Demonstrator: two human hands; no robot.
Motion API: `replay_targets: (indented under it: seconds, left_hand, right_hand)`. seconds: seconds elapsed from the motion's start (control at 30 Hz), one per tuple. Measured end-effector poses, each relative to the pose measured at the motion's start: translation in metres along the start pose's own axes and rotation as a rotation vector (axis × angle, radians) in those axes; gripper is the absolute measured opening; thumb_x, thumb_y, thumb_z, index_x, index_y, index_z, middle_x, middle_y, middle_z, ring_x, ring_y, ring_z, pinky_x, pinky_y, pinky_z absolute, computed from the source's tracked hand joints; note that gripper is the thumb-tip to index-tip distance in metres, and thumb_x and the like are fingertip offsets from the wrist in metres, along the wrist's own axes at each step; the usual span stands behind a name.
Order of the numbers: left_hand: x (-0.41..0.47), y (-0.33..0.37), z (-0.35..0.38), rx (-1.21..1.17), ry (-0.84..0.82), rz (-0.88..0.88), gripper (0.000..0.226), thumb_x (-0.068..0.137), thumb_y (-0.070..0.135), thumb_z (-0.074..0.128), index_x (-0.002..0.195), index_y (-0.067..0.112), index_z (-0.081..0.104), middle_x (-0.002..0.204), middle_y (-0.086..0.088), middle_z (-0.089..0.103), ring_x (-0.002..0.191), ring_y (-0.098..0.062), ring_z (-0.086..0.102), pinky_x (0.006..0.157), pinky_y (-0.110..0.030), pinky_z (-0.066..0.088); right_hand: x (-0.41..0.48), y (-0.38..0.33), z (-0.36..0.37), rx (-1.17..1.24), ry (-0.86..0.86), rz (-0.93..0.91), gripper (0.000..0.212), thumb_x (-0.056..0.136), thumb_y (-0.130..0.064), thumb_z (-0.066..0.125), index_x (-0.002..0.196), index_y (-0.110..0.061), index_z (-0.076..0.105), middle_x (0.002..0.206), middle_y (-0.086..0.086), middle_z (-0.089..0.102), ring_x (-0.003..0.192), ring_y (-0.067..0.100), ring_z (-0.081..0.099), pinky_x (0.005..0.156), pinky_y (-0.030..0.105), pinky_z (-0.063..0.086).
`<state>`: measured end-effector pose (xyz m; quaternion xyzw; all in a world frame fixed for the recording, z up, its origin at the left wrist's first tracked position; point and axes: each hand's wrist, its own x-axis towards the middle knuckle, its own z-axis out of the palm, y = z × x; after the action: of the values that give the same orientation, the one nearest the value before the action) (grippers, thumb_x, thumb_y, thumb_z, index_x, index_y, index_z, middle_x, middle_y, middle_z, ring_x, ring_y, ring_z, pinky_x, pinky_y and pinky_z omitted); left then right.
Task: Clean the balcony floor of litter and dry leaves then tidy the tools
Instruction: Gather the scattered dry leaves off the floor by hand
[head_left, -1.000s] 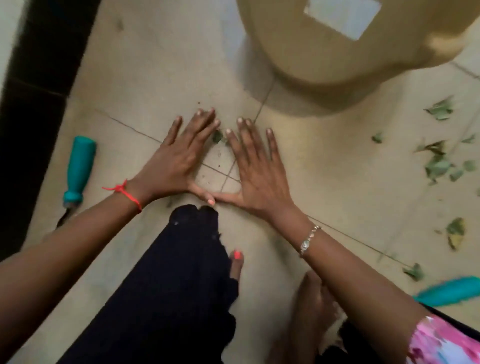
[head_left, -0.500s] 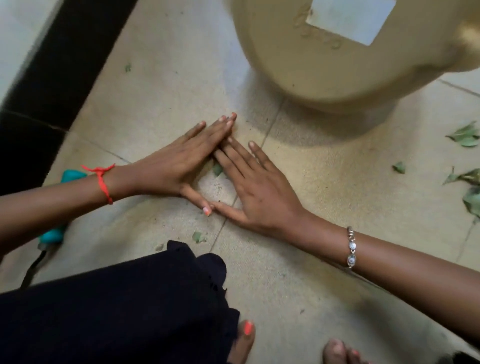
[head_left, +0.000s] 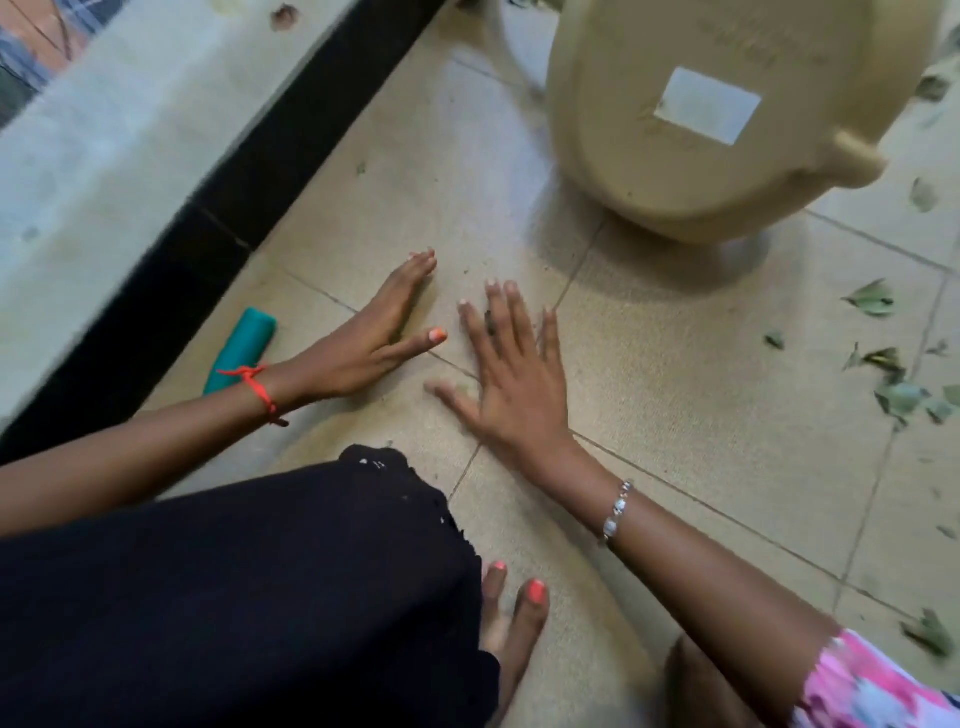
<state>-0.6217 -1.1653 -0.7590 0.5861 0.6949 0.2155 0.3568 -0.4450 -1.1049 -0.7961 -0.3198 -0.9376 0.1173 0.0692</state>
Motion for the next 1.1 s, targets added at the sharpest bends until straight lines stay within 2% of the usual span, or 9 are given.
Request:
replay_targets:
  seconds: [0.13,0.2,0.3,0.4,0.6,0.7,0.8,1.0,1.1]
  left_hand:
    - [0.008,0.004,0.016,0.158,0.044,0.012,0.1,0.078,0.081,0.018,0.15,0.014,0.003,0.159,-0.003,0.001,0.144,-0.008,-0.001,0.12,-0.036,0.002]
    - [0.01,0.003,0.021,0.216,0.054,0.028,0.096,0.08,0.078,0.019,0.15,0.014,0.002,0.159,-0.001,-0.001,0.141,-0.002,-0.006,0.119,-0.032,-0.003]
    - [0.012,-0.002,0.018,0.186,0.107,0.025,0.088,0.083,0.068,0.024,0.15,0.015,0.004,0.158,0.0,-0.002,0.14,0.0,-0.008,0.118,-0.031,0.0]
    - [0.021,-0.008,0.009,0.232,0.21,-0.029,0.083,0.087,0.065,0.027,0.15,0.014,0.005,0.159,-0.003,-0.004,0.142,-0.008,-0.009,0.118,-0.037,-0.002]
    - [0.066,-0.025,-0.026,0.416,0.401,-0.32,0.076,0.095,0.05,0.038,0.15,0.008,0.004,0.158,-0.012,-0.004,0.146,-0.023,-0.007,0.116,-0.041,-0.007]
    - [0.083,-0.031,-0.039,0.389,0.399,-0.39,0.077,0.096,0.049,0.037,0.149,0.003,0.006,0.158,-0.015,0.0,0.146,-0.024,-0.002,0.118,-0.041,-0.003]
    - [0.088,-0.018,-0.027,0.415,0.327,-0.271,0.071,0.099,0.046,0.032,0.149,0.004,0.006,0.158,-0.013,0.001,0.146,-0.022,0.0,0.119,-0.038,-0.001]
    - [0.084,0.04,0.046,0.512,0.055,0.177,0.074,0.092,0.052,0.02,0.15,0.009,0.005,0.158,-0.007,-0.001,0.145,-0.012,-0.005,0.115,-0.029,-0.006]
    - [0.089,0.062,0.076,0.581,-0.032,0.319,0.078,0.09,0.058,0.009,0.15,0.009,0.004,0.158,-0.007,-0.002,0.142,-0.008,-0.01,0.115,-0.028,-0.01]
  right_hand:
    - [0.03,0.014,-0.004,0.041,0.026,0.227,0.063,0.097,-0.05,0.02,0.15,-0.02,0.006,0.159,0.005,-0.002,0.145,0.017,-0.008,0.116,0.039,-0.01]
    - [0.037,0.017,-0.004,0.055,0.048,0.271,0.056,0.1,-0.039,0.022,0.15,-0.019,0.007,0.159,0.004,0.001,0.146,0.016,-0.006,0.116,0.036,-0.008]
    - [0.037,0.016,-0.003,0.072,0.073,0.156,0.052,0.1,-0.033,0.015,0.149,-0.016,0.012,0.158,0.003,0.01,0.146,0.013,0.002,0.116,0.029,-0.007]
    - [0.032,0.017,-0.003,0.09,0.089,0.052,0.053,0.097,-0.031,0.016,0.145,-0.012,0.029,0.153,0.003,0.027,0.143,0.014,0.019,0.115,0.025,0.0]
    - [0.03,0.024,0.003,0.066,0.197,0.144,0.047,0.095,-0.023,0.029,0.135,-0.006,0.047,0.142,0.007,0.047,0.133,0.017,0.041,0.113,0.028,0.022]
    - [0.03,0.025,0.004,0.042,0.203,0.179,0.047,0.095,-0.024,0.03,0.133,-0.006,0.05,0.14,0.006,0.049,0.132,0.016,0.042,0.111,0.03,0.026]
    - [0.025,0.031,0.002,0.009,0.205,0.222,0.048,0.095,-0.025,0.028,0.134,-0.005,0.049,0.141,0.007,0.048,0.133,0.017,0.041,0.112,0.031,0.024]
    - [0.005,0.066,-0.012,-0.123,0.248,0.45,0.046,0.092,-0.022,0.035,0.127,-0.001,0.055,0.132,0.01,0.056,0.128,0.021,0.049,0.112,0.032,0.02]
    - [-0.013,0.094,-0.021,-0.136,0.213,0.557,0.047,0.094,-0.021,0.032,0.132,-0.001,0.05,0.139,0.011,0.05,0.134,0.022,0.041,0.114,0.035,0.016]
